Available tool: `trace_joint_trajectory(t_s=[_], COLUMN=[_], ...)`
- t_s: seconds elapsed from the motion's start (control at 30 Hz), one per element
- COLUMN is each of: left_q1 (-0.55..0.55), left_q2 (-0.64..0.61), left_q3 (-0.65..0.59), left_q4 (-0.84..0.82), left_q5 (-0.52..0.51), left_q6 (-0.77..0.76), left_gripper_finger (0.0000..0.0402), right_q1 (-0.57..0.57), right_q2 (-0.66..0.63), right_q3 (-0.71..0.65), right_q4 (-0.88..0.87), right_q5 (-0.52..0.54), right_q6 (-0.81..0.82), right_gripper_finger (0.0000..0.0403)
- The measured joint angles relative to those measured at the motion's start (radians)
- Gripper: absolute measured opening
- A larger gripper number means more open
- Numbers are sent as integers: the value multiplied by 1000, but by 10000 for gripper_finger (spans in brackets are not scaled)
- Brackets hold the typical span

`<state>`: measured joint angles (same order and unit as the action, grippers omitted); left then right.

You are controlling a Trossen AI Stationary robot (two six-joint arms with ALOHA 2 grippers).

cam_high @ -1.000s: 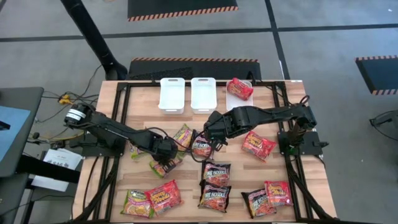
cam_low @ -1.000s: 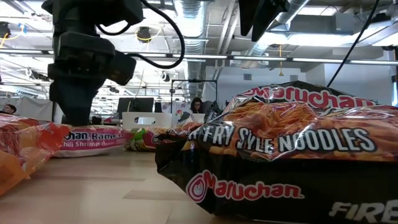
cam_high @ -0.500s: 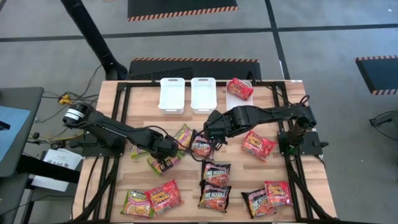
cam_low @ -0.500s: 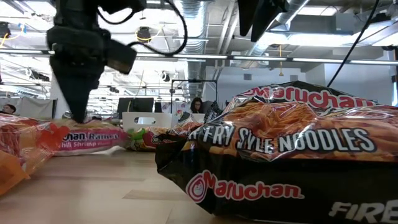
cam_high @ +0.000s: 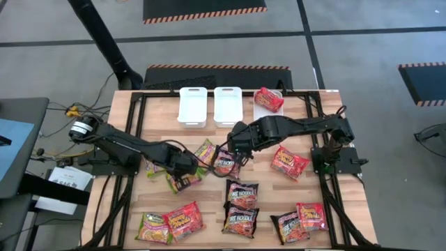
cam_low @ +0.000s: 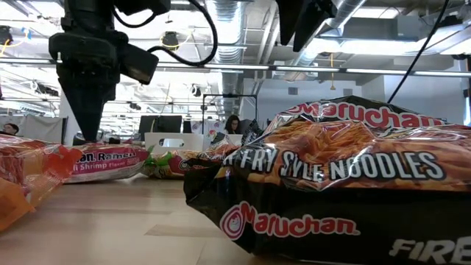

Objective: Sort Maruchan noodles
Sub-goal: Put the green noodle pack into the left white bin

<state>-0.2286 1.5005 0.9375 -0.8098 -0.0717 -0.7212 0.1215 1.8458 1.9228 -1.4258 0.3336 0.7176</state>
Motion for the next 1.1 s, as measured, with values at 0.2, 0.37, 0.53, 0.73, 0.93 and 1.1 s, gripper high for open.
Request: trace_joint_trajectory(t_s=[0.2,0.37,0.53,0.73,0.93,1.1], left_q1=[30,78,123,168,181,152], left_q2=[-1,-1,-2,-2,-2,-2], left_q3=[1,1,2,2,2,2], left_q4=[-17,-17,-17,-13,15,94], left_q5=[81,167,283,336,294,271], left_q6=[18,82,100,99,92,43], left_gripper_finger=[2,31,86,148,181,185], right_q1=[0,0,0,0,0,0], right_q2=[0,0,0,0,0,0], right_q3=[0,0,0,0,0,0], right_q4=[3,25,29,29,29,29], right_q5=[-45,-47,-48,-47,-47,-47], right_q6=[-19,-12,-12,-12,-12,-12], right_gripper_finger=[234,234,234,234,234,234])
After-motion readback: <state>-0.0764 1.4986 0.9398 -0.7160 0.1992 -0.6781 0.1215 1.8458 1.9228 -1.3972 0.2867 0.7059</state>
